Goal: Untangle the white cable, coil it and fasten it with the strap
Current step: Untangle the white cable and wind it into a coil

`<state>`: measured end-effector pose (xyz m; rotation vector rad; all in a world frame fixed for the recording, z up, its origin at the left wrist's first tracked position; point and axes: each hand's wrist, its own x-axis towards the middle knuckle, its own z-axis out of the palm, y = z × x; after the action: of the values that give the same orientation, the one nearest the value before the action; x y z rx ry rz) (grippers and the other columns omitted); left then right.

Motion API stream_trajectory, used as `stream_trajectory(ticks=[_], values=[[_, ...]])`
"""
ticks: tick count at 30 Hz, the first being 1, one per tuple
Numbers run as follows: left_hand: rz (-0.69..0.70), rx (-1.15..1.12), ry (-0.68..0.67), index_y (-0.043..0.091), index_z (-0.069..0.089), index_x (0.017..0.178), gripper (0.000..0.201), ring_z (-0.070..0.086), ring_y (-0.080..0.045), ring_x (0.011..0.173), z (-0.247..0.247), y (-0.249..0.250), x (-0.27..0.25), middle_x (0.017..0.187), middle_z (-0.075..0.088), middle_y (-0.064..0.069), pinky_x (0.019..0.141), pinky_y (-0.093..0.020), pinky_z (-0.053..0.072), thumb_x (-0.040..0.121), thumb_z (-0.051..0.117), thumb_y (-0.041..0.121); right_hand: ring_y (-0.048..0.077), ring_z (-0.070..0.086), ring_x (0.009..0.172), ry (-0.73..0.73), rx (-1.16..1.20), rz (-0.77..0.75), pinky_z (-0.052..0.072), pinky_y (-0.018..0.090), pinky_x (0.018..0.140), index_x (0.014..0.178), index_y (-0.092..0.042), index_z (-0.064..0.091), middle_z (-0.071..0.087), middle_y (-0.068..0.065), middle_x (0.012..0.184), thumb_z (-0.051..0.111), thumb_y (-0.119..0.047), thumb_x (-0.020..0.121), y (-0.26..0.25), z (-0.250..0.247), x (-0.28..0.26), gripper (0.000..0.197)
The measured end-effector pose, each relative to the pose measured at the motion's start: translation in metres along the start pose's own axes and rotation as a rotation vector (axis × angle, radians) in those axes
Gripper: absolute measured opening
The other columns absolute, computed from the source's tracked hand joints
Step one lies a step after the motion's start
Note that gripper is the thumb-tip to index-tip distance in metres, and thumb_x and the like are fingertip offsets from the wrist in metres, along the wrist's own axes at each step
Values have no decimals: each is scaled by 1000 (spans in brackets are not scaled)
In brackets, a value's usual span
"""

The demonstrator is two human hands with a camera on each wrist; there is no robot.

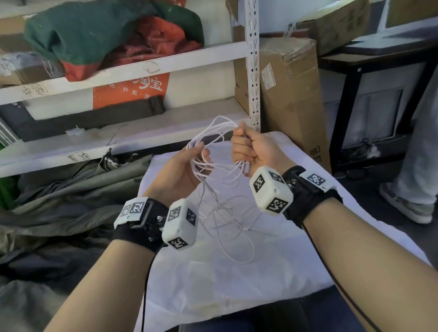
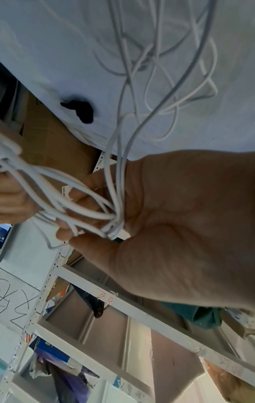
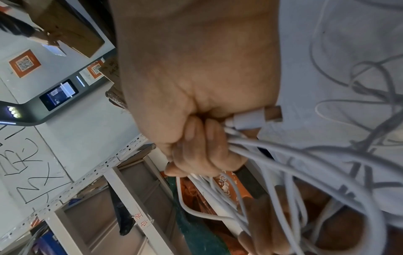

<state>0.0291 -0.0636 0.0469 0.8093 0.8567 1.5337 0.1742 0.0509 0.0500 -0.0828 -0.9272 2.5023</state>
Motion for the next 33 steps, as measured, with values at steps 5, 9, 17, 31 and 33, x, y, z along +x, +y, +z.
stream_trajectory(ticks=[5,9,17,31,33], values=[[-62,307,4,6,61,102,18,52,-11,56,-14,4,-5,66,54,0,56,-20,47,85,60,10,6,12,30,10,-105,104,23,15,29,57,-15,53,31,-8,36,30,-34,100,2,3,-4,52],[-17,475,191,11,62,82,13,50,-9,48,-27,11,-7,63,53,1,50,-17,45,86,58,0,6,9,35,14,-210,282,26,15,27,61,-14,47,32,-7,37,23,-33,103,5,4,-9,52],[162,835,494,17,60,86,8,55,-12,62,-30,6,-3,75,64,-3,50,-21,43,92,55,14,0,29,26,-27,-409,395,28,13,29,70,-15,38,32,-10,38,22,-32,104,12,11,-8,41],[-98,779,246,6,65,91,39,22,-5,39,-86,9,-32,52,32,4,38,-17,15,75,63,42,13,26,24,119,302,-19,31,23,27,53,-5,53,35,0,35,41,-18,92,-32,-29,-12,43],[-34,632,351,8,63,90,32,22,-5,40,-97,9,-32,53,29,7,39,-18,14,80,64,39,10,26,20,201,380,-149,23,20,24,46,-10,49,31,-3,32,31,-25,101,-36,-28,-15,60]])
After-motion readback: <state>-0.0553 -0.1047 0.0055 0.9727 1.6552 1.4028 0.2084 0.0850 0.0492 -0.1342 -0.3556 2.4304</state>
